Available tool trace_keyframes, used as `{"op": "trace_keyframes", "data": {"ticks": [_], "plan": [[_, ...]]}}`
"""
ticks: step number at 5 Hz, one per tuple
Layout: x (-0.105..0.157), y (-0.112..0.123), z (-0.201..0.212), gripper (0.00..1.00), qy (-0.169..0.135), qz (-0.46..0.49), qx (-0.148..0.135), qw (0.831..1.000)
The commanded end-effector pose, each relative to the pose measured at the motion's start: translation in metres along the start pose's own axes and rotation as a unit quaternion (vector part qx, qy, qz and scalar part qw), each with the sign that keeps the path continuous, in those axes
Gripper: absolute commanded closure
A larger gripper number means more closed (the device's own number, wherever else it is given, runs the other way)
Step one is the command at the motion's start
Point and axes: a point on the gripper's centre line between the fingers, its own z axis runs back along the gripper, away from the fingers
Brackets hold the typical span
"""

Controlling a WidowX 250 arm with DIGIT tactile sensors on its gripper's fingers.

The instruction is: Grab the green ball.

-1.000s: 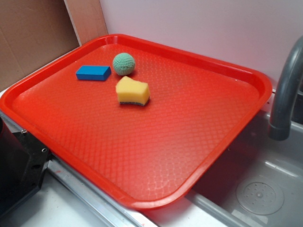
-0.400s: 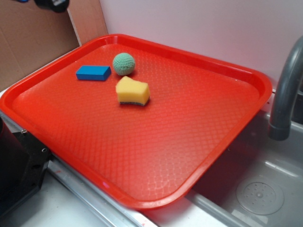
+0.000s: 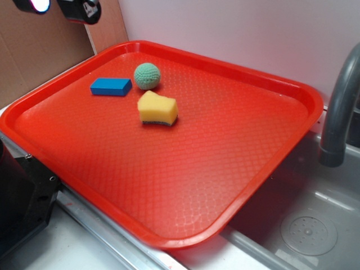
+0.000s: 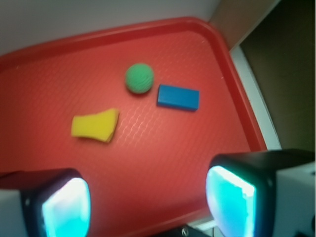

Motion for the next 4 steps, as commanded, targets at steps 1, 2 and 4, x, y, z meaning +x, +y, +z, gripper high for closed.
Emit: {"op": "trace_keyframes", "data": {"ticks": [1, 2, 4], "plan": [[0.019, 0.013, -0.035, 0.0, -0.029, 0.044, 0.026, 0.998], [0.029, 0.015, -0.048, 0.0, -0.041, 0.042, 0.016, 0.998], [0.051, 0.01, -0.095, 0.0, -0.037, 0.027, 0.045, 0.998]]}}
